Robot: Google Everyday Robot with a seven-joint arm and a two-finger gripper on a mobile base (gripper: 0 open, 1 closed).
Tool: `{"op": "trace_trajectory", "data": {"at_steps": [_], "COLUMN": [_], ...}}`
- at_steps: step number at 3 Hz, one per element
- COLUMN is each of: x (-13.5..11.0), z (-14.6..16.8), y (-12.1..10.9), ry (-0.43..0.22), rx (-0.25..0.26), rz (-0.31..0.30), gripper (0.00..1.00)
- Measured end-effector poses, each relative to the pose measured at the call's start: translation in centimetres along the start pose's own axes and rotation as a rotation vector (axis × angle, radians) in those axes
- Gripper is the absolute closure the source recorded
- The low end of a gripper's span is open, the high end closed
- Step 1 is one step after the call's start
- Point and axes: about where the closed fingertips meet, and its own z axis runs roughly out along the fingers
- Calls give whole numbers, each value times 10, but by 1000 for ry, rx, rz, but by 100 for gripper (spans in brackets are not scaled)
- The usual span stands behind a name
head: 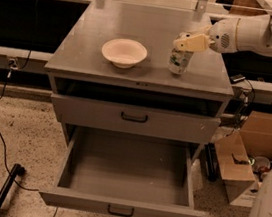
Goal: Pick 7up can from middle drawer and place on counter
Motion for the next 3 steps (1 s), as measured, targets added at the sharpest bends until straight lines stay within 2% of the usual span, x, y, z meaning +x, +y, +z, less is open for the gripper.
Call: {"op": "trace_trajectory", "data": {"at_steps": [1,2,3], "x": [0,0,-16], "z": [3,5,-9], "y": [1,1,1], "ry": [1,0,-43], "rx": [-5,-7,-4], "rz": [1,1,-23], "gripper": [4,0,0]}}
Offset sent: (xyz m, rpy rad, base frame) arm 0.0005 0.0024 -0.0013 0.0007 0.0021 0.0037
